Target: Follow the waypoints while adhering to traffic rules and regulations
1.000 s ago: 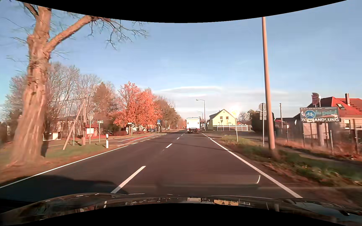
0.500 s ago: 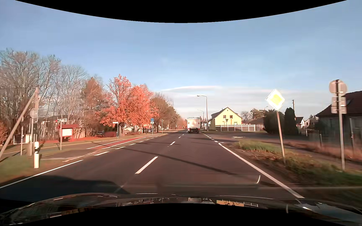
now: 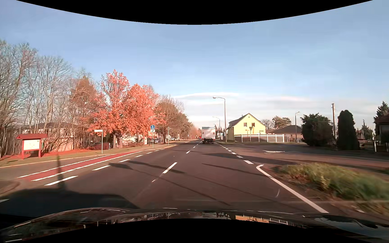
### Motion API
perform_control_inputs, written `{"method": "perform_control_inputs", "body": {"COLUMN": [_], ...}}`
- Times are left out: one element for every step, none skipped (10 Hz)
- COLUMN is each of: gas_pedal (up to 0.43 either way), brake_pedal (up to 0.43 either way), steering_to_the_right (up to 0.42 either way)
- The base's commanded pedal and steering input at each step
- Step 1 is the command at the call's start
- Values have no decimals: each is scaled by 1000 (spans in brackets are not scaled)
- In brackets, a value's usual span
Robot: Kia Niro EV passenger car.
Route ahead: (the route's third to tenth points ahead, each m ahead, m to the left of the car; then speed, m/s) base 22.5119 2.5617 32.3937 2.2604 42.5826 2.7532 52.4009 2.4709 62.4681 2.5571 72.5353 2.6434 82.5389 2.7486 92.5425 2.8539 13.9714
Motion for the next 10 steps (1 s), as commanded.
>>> {"method": "perform_control_inputs", "body": {"gas_pedal": [118,118,118,118,118,118,118,118,118,118], "brake_pedal": [0,0,0,0,0,0,0,0,0,0], "steering_to_the_right": [-1,0,3,3,2,3,2,2,2,2]}}
